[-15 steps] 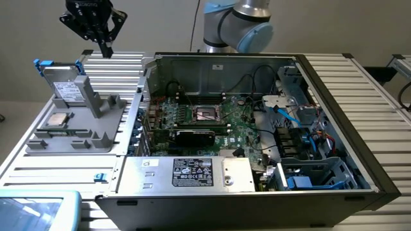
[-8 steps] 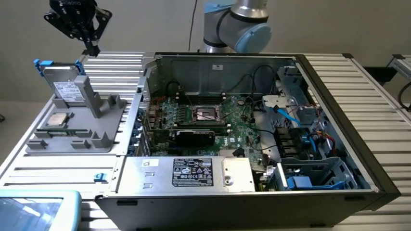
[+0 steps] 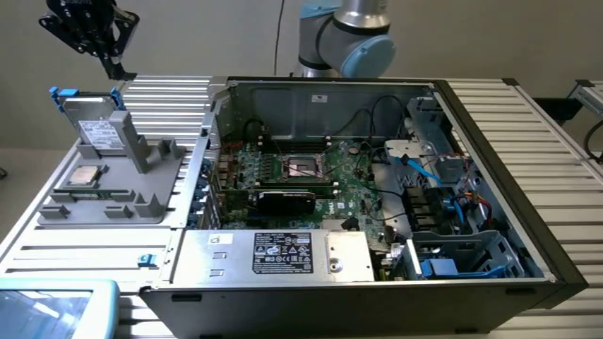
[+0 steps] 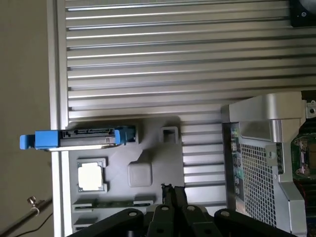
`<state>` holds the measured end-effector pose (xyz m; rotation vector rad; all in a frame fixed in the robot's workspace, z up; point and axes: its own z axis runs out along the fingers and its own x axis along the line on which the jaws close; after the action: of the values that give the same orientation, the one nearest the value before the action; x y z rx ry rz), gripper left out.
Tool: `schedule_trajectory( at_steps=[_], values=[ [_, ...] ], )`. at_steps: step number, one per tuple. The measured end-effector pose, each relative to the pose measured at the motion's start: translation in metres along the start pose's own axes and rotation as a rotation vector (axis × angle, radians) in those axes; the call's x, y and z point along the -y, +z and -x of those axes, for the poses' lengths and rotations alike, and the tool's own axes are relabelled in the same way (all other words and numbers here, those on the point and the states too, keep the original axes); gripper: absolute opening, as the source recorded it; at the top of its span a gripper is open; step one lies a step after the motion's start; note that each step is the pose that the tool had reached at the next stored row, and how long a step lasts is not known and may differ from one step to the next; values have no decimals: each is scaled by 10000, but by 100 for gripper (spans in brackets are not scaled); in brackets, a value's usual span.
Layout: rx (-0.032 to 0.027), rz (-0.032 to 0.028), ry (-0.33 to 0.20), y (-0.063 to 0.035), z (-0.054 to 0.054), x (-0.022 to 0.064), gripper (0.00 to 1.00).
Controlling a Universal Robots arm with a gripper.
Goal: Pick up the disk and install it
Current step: 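Reach for the disk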
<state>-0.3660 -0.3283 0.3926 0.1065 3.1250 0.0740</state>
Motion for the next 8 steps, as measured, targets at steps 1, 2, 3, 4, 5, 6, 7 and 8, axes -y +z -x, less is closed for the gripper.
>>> schedule_trajectory(
  at_steps=[1,2,3,4,5,6,7,8],
  values=[
    [-10,-3,0,0,-46,-9,11],
    [-22,-5,1,-1,-94,-19,11],
    [-32,-7,1,-1,-140,-27,11],
    [-40,-8,1,-1,-185,-36,11],
    [-47,-9,2,-1,-231,-45,11],
    [-54,-12,3,-1,-277,-54,11],
    [-59,-13,3,-1,-325,-64,11],
    [-61,-13,3,0,-371,-73,11]
  ],
)
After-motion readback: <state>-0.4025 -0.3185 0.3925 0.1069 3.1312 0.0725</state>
